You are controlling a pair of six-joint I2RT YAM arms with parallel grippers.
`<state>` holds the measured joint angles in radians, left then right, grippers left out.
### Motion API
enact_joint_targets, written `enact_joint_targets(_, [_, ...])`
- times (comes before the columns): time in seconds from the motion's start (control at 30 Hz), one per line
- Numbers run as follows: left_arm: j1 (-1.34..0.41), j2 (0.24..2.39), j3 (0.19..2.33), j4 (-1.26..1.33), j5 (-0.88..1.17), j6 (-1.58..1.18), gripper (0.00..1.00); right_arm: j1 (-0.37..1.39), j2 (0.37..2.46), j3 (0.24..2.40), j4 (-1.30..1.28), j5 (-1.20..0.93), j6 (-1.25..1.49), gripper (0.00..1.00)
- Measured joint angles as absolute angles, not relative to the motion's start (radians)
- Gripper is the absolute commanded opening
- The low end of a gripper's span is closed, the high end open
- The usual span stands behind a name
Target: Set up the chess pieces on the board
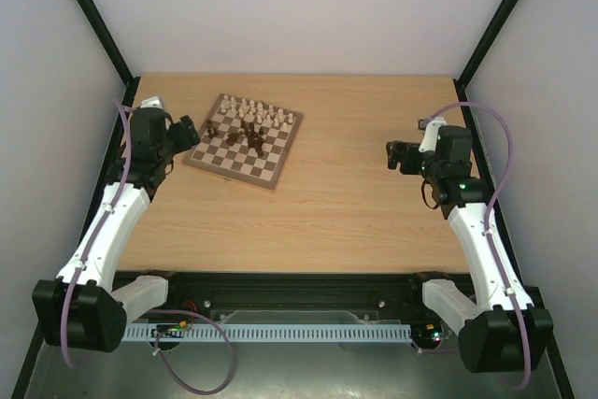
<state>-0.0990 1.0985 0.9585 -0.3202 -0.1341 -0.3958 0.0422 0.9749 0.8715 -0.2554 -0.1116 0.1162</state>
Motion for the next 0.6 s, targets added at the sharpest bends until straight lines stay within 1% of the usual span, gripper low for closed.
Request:
enact_joint_targets(0.1, [-0.080, 1.118, 0.959, -0.292, -0.113, -0.423, 0.91, 0.030, 0.975, 0.857, -0.255, -0.151, 0.091, 0.98])
enact_joint_targets(0.17, [-0.068, 1.143, 0.965, -0.281, -0.100, -0.439, 0.88, 0.023, 0.978, 0.850, -0.255, -0.183, 0.062, 0.98])
enact_joint_targets(0.27, [-0.039, 1.228, 1.014, -0.276, -0.058, -0.471, 0.83, 0.018, 1.002, 0.850, -0.257, -0.238, 0.023, 0.90])
enact_joint_targets(0.5, [0.057, 1.455, 1.173, -0.270, 0.082, -0.559, 0.75, 0.015, 1.131, 0.854, -0.263, -0.416, -0.019, 0.70])
enact_joint_targets(0.6, [0.095, 1.542, 1.238, -0.274, 0.130, -0.585, 0.71, 0.036, 1.193, 0.858, -0.256, -0.477, -0.010, 0.65])
